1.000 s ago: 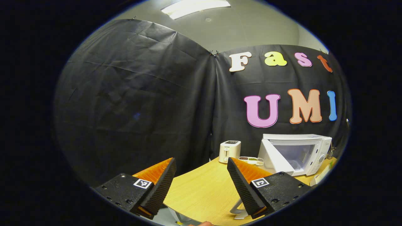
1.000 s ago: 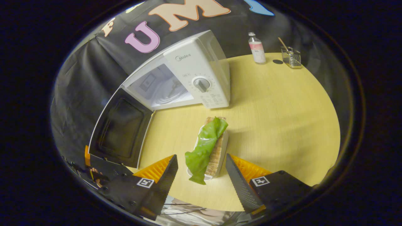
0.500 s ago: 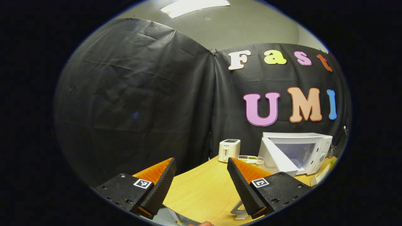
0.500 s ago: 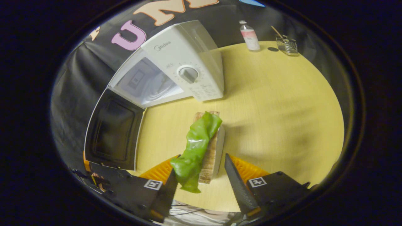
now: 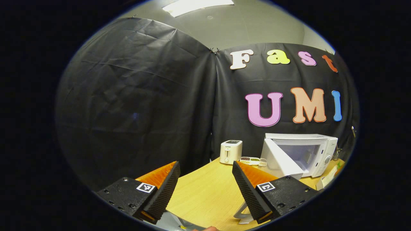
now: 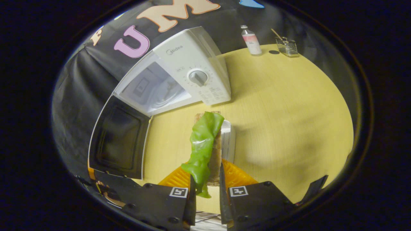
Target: Open the microwave oven with the left hand, put the food in, and close the microwave oven.
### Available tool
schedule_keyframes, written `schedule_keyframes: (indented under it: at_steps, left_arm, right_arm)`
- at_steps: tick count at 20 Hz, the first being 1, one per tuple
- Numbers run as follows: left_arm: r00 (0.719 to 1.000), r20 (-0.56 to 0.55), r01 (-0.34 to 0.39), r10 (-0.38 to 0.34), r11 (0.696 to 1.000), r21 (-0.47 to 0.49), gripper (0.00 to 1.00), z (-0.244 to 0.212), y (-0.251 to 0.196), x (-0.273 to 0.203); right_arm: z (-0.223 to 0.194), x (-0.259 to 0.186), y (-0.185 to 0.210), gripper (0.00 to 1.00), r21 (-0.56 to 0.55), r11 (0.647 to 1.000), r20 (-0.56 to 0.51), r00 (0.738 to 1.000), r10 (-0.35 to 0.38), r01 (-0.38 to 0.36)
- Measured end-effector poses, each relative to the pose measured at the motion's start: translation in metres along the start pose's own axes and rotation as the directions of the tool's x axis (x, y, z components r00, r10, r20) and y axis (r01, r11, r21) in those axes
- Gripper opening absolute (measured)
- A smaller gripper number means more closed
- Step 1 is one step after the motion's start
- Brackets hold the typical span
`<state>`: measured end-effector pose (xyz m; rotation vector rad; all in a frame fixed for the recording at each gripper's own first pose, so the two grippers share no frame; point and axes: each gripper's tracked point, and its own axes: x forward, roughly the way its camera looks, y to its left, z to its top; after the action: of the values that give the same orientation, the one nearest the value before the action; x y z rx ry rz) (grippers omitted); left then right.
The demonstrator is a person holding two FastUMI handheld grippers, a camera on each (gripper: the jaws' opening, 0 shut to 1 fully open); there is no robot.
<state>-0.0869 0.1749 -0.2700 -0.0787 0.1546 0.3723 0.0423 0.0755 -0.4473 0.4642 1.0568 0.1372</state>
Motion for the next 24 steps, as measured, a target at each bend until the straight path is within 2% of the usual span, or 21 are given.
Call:
schedule_keyframes:
  at_steps: [4, 8, 12, 16, 19, 21, 24]
  left_arm:
    - [1.000, -0.003, -0.005, 0.005, 1.000, 0.011, 0.99, 0.000, 0.003, 0.000]
    - [1.000, -0.009, -0.014, 0.015, 1.000, 0.021, 0.99, -0.002, 0.007, 0.002]
    - [1.000, -0.017, -0.023, 0.024, 0.999, 0.030, 0.99, -0.004, 0.010, 0.003]
    - [1.000, -0.026, -0.012, 0.013, 0.999, 0.030, 0.99, -0.006, 0.007, 0.003]
    - [1.000, -0.030, -0.007, 0.008, 0.999, 0.034, 0.99, -0.007, 0.007, 0.004]
    - [1.000, -0.029, -0.010, 0.011, 0.999, 0.035, 0.99, -0.006, 0.008, 0.005]
    - [0.999, -0.037, -0.007, 0.008, 0.999, 0.033, 0.99, -0.009, 0.007, 0.007]
  right_arm:
    - [0.008, -0.018, 0.012, 0.32, -0.014, 0.999, 0.120, 0.992, 0.030, -0.029]
    - [0.021, -0.044, 0.029, 0.32, -0.009, 0.997, 0.283, 0.956, 0.077, -0.078]
    - [0.032, -0.066, 0.044, 0.32, 0.001, 0.992, 0.439, 0.892, 0.110, -0.123]
    - [0.034, -0.074, 0.073, 0.32, 0.004, 0.984, 0.590, 0.794, 0.144, -0.181]
    - [0.028, -0.070, 0.102, 0.32, -0.010, 0.974, 0.665, 0.726, 0.175, -0.226]
    - [0.022, -0.063, 0.121, 0.32, -0.018, 0.969, 0.689, 0.699, 0.190, -0.245]
    - [0.014, -0.047, 0.151, 0.32, -0.033, 0.958, 0.694, 0.683, 0.227, -0.285]
